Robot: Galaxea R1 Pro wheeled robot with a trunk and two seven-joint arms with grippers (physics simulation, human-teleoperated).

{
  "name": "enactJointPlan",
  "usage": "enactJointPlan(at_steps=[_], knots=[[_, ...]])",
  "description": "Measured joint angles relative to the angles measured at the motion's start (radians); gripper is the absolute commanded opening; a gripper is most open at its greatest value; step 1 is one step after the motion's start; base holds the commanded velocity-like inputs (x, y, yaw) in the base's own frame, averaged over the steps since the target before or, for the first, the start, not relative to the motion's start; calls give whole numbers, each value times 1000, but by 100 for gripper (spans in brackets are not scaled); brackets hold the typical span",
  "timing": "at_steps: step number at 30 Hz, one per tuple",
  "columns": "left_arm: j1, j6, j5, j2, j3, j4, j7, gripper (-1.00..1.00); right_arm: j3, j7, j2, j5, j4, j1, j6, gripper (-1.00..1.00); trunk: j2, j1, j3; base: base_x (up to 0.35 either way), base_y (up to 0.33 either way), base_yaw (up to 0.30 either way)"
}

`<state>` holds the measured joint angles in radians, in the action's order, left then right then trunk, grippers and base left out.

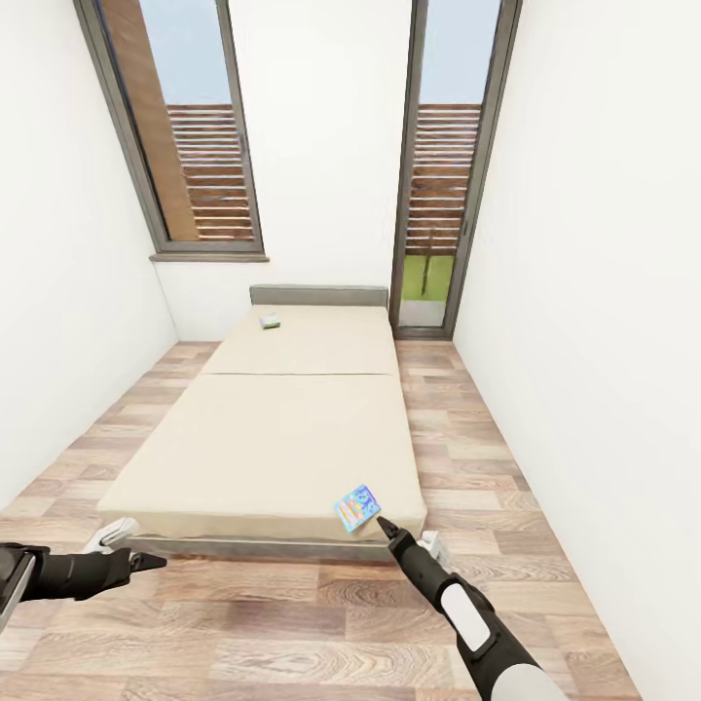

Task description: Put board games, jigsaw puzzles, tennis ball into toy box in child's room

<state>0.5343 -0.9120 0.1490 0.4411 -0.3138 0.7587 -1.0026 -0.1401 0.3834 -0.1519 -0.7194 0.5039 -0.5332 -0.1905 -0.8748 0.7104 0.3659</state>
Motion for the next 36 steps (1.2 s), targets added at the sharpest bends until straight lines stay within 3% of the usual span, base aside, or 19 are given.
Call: enactJointPlan(at_steps=[5, 10, 18, 29, 36], knots=[[0, 0, -1, -2, -1, 0, 0, 100, -1, -3, -8, -6, 0, 0, 129, 100, -35, 19, 16, 0, 0, 0], [0, 2, -2, -7, -2, -1, 1, 100, -4, -3, -12, -13, -4, 0, 166, 100, -70, 38, 31, 0, 0, 0], [0, 10, -3, -16, -3, -3, 2, 100, -11, -2, -15, -14, -82, 0, 181, 100, -126, 69, 57, 0, 0, 0], [0, 2, -6, -26, -7, -8, 2, 100, -12, -4, -20, -14, -106, 0, 175, 100, -203, 111, 91, 0, 0, 0], [-1, 0, -4, -60, -9, -13, 1, 100, -8, -5, -21, -14, -107, 0, 170, 100, -252, 138, 113, 0, 0, 0]])
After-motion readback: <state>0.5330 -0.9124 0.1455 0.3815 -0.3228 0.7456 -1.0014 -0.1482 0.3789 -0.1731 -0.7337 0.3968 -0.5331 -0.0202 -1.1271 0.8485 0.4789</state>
